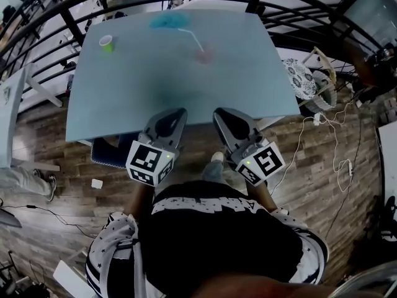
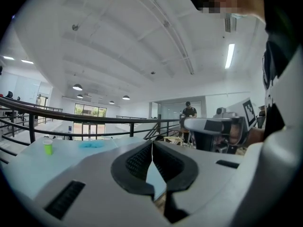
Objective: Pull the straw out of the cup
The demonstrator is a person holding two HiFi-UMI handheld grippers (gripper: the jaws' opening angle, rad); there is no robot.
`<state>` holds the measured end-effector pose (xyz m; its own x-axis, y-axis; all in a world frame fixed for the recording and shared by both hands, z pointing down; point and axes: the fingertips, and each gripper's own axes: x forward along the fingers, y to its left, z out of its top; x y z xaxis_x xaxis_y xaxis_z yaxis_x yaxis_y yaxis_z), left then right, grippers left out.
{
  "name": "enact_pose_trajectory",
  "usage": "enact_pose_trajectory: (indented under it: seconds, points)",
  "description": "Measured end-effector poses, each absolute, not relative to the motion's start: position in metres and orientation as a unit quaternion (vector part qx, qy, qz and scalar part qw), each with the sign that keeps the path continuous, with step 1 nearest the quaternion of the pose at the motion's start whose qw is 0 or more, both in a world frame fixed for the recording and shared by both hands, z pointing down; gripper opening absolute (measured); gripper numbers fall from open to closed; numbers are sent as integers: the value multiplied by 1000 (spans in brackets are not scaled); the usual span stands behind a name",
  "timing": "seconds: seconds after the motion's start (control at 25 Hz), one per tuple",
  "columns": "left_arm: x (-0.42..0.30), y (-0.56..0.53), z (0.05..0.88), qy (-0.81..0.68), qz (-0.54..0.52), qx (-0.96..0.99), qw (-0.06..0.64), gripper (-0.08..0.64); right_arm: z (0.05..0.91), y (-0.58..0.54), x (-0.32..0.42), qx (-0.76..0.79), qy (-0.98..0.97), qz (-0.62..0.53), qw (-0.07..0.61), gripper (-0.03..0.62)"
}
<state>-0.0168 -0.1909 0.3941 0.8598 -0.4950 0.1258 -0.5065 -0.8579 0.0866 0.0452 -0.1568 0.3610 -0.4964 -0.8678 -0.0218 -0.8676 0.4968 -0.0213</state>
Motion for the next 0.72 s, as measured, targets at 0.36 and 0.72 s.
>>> enact_pose_trajectory:
  seconds: [0.36,0.72]
  points:
    - [33,-222,399,-271,66,959,51,14,370,-193,95,-488,872,-19,23,32]
    - [58,-253,393,-301,64,950,53,14,373,-223,132,-478,877,-30,35,32]
